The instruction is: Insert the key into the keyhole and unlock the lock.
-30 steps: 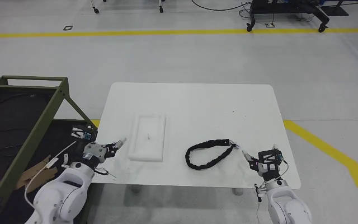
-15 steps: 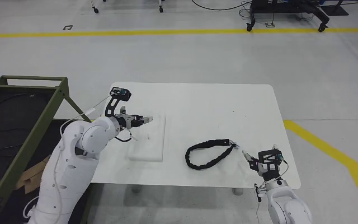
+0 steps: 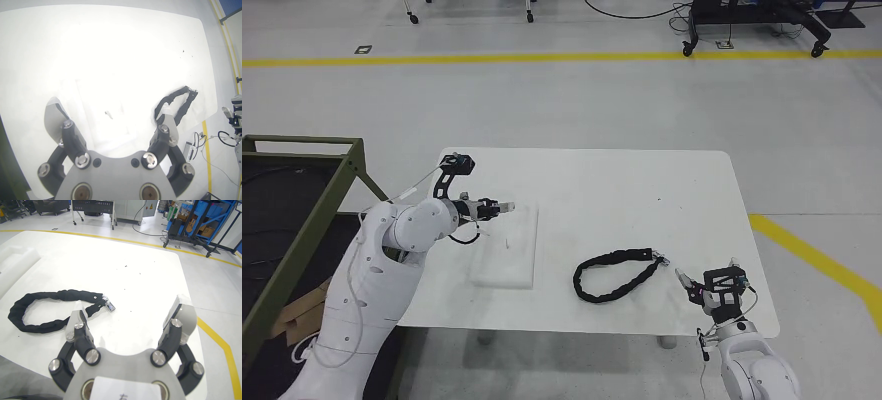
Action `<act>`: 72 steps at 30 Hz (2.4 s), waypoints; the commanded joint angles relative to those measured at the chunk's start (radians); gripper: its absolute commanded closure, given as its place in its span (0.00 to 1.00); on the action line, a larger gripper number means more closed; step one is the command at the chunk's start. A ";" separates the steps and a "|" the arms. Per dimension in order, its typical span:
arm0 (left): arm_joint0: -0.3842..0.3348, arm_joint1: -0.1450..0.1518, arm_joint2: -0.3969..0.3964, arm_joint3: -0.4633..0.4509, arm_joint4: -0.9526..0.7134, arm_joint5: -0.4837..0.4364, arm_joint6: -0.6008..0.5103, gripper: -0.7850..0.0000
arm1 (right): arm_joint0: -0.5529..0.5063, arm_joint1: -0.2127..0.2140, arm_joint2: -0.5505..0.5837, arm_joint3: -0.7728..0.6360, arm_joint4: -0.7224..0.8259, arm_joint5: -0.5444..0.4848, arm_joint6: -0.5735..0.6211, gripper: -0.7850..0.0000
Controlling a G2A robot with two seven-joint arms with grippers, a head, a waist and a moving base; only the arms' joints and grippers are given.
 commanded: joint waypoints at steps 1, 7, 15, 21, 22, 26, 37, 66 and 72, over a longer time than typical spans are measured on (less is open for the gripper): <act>0.005 -0.001 0.005 0.006 -0.010 -0.002 -0.010 0.00 | 0.000 0.000 0.000 0.000 0.000 0.000 0.000 0.00; -0.096 -0.023 0.050 0.188 -0.223 -0.053 -0.174 0.00 | 0.000 0.000 0.000 0.000 0.000 0.000 0.000 0.00; -0.290 -0.079 0.190 0.491 -0.344 0.005 -0.358 0.00 | 0.000 0.000 0.000 0.000 0.000 0.000 0.000 0.00; -0.392 -0.128 0.286 0.663 -0.362 0.023 -0.406 0.00 | 0.000 0.000 0.000 0.000 0.000 0.000 0.000 0.00; -0.403 -0.135 0.299 0.685 -0.363 0.029 -0.406 0.00 | 0.000 0.000 0.000 0.000 0.000 0.000 0.000 0.00; -0.443 -0.163 0.343 0.768 -0.349 0.057 -0.382 0.00 | 0.000 0.000 0.000 0.000 0.000 0.000 0.000 0.00; -0.485 -0.222 0.390 0.950 -0.375 -0.085 -0.256 0.29 | 0.000 0.000 0.000 0.000 0.000 0.000 0.000 0.00; -0.504 -0.247 0.409 1.014 -0.369 -0.119 -0.233 0.00 | 0.000 0.000 0.000 0.000 0.000 0.000 0.000 0.00; -0.504 -0.247 0.409 1.014 -0.369 -0.119 -0.233 0.00 | 0.000 0.000 0.000 0.000 0.000 0.000 0.000 0.00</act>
